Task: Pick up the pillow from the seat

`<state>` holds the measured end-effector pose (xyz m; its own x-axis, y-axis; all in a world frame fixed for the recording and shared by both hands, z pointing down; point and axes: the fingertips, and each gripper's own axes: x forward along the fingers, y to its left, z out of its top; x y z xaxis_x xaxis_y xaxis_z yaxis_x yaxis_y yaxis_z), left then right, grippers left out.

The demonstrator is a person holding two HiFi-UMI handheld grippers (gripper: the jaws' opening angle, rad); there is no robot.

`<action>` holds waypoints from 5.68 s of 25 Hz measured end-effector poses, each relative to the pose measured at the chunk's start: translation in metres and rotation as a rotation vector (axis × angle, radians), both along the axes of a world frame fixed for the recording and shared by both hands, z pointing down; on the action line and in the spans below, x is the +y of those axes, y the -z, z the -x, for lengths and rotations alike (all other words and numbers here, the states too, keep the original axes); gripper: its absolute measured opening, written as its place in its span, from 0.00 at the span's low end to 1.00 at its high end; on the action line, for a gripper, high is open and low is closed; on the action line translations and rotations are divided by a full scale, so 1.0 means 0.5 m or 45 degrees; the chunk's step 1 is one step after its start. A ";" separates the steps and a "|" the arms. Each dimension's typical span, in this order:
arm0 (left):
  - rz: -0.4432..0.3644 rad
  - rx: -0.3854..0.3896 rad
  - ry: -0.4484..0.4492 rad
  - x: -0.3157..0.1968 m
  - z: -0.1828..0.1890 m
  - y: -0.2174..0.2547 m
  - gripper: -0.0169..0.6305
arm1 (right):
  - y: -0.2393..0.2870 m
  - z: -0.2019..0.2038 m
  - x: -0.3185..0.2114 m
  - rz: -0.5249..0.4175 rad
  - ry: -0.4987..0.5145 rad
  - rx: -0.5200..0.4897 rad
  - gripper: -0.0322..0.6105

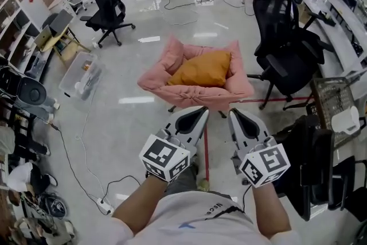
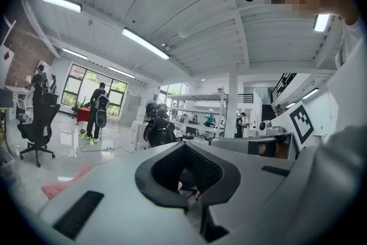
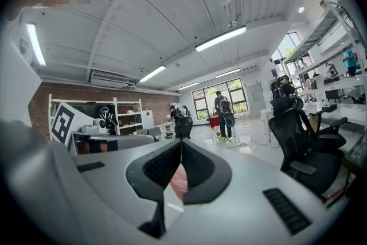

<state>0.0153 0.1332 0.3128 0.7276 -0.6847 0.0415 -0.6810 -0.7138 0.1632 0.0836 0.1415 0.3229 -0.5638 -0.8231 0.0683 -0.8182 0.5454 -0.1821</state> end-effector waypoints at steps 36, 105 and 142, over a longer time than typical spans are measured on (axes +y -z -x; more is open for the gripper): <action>0.266 -0.107 -0.020 -0.617 -0.032 -0.278 0.04 | -0.414 -0.040 -0.615 0.322 0.230 0.747 0.13; 0.331 -0.055 0.266 -0.715 0.047 -0.299 0.04 | -0.432 0.055 -0.876 -0.153 0.699 1.180 0.11; -0.119 0.058 0.151 -0.783 0.032 0.225 0.04 | 0.207 0.090 -0.925 -0.392 0.337 0.992 0.11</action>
